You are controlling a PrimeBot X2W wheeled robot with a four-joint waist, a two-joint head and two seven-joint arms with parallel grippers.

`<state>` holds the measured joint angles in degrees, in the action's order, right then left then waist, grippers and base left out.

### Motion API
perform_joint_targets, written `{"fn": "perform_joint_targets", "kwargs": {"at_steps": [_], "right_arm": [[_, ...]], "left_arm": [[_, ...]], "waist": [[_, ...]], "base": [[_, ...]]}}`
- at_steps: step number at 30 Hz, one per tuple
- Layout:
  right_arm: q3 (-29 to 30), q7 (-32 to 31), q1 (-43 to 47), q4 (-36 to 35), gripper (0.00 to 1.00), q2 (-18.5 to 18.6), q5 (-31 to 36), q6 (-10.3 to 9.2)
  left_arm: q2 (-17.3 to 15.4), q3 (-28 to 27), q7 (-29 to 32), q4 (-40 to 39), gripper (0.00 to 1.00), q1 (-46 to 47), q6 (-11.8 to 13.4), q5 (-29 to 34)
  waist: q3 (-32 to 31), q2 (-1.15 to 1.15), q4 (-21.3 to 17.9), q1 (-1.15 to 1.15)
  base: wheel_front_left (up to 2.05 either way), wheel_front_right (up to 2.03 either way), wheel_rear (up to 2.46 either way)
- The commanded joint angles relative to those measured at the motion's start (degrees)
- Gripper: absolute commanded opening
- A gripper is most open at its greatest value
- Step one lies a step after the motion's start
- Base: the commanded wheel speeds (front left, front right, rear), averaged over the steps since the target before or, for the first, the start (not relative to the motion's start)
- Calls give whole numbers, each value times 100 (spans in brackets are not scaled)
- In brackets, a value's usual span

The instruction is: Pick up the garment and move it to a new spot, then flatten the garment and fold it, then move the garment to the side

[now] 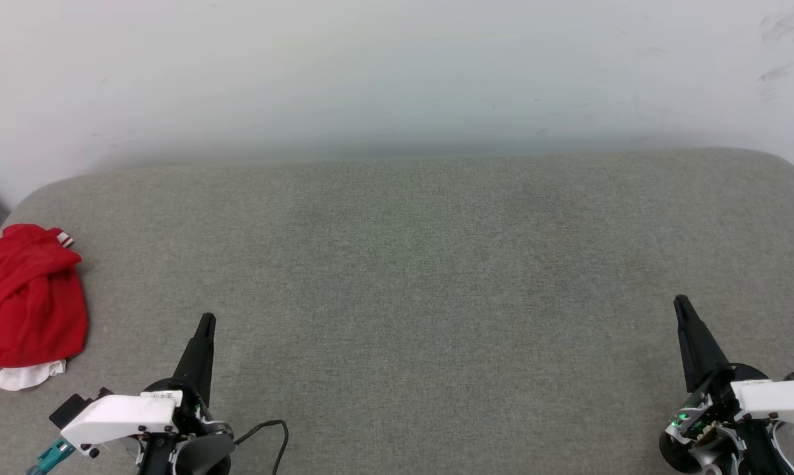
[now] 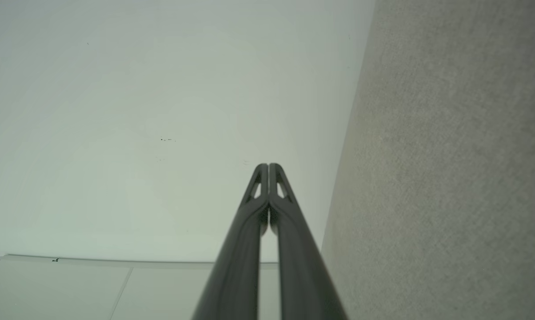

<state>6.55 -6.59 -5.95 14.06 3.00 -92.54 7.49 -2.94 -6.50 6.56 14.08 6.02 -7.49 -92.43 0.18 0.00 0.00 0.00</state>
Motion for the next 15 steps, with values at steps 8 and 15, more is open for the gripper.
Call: {"fn": "perform_joint_targets", "kwargs": {"at_steps": [8, 15], "right_arm": [[-1, -9, -62, 5, 0, -22, 29, 0], [-1, -8, -62, 5, 0, -22, 29, 0]], "left_arm": [[6, -19, 16, 4, 0, 54, -17, 16], [6, -19, 16, 4, 0, 54, -17, 16]], "waist": [[0, 0, 0, 0], [0, 0, 0, 0]], "base": [[0, 0, 0], [0, 0, 0]]}}
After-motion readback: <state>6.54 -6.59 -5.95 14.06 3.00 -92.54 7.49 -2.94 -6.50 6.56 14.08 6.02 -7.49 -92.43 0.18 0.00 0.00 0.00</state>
